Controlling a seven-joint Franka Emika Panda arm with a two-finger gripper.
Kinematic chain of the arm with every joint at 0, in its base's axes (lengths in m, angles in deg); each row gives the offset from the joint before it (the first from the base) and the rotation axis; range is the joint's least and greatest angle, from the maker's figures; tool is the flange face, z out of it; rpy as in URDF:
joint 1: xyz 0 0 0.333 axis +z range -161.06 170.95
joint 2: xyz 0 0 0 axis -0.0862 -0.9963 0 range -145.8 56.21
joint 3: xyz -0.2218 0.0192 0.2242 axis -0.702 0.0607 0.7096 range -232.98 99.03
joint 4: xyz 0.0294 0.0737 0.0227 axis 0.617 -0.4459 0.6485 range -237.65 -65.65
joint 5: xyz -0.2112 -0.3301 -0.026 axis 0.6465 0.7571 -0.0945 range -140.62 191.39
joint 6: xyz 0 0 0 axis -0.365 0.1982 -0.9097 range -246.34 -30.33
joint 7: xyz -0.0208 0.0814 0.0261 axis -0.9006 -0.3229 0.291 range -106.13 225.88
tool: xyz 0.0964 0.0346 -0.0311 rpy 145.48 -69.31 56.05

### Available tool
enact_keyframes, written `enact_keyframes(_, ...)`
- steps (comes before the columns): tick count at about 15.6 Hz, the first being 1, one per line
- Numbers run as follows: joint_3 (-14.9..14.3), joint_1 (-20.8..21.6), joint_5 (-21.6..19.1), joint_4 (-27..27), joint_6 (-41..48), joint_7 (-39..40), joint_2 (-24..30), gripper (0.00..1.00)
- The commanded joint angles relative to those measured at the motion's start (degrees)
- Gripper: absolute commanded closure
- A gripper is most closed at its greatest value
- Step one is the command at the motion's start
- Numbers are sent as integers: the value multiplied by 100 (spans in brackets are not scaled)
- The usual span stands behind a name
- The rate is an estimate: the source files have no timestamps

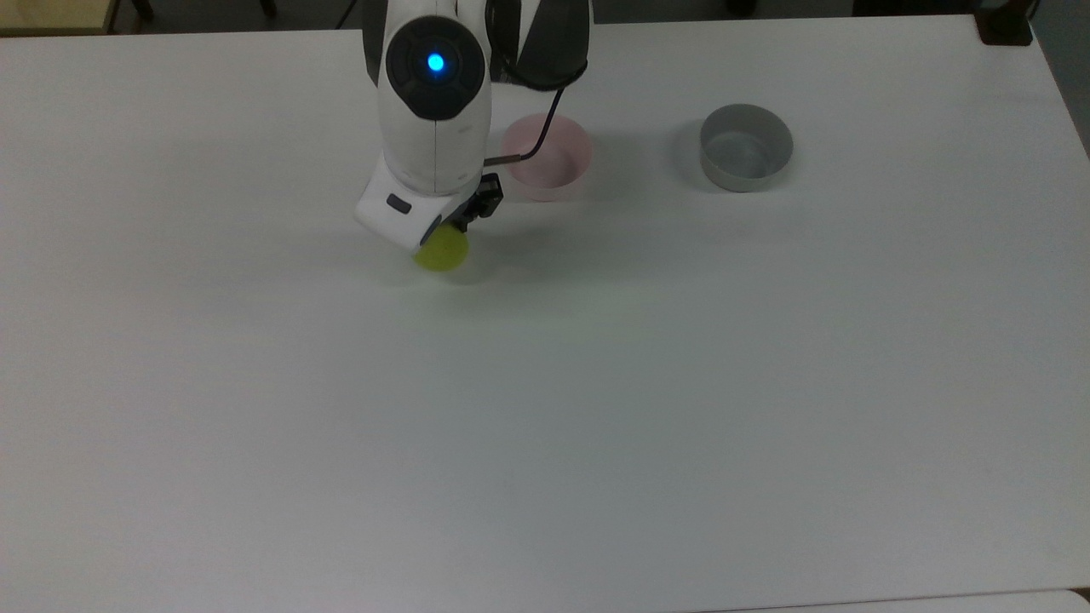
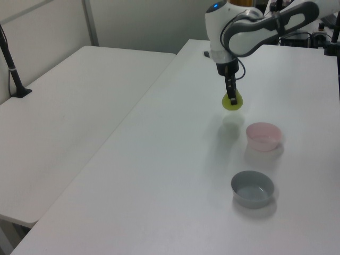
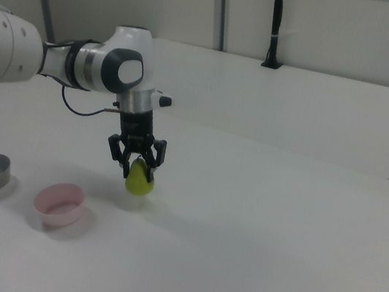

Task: Pick up a pear from the bowl
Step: 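Lower the held pear onto the table beside the pink bowl, then open the gripper to release the pear and raise it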

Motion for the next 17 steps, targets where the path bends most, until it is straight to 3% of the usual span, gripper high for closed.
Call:
enact_keyframes(1, 7, 7, 19, 106, -114, -108, -186, 60)
enact_keyframes(4, 7, 16, 19, 106, -123, -126, -274, 43)
enact_keyframes(7, -1, 60, 28, 106, -132, -126, -292, 15)
enact_keyframes(8, -2, 60, 20, 106, -141, -135, -292, 1)
enact_keyframes(13, -2, 69, 11, 115, -115, -135, -161, 0)
enact_keyframes(17, 7, -10, 11, 80, -97, -758, 445, 0)
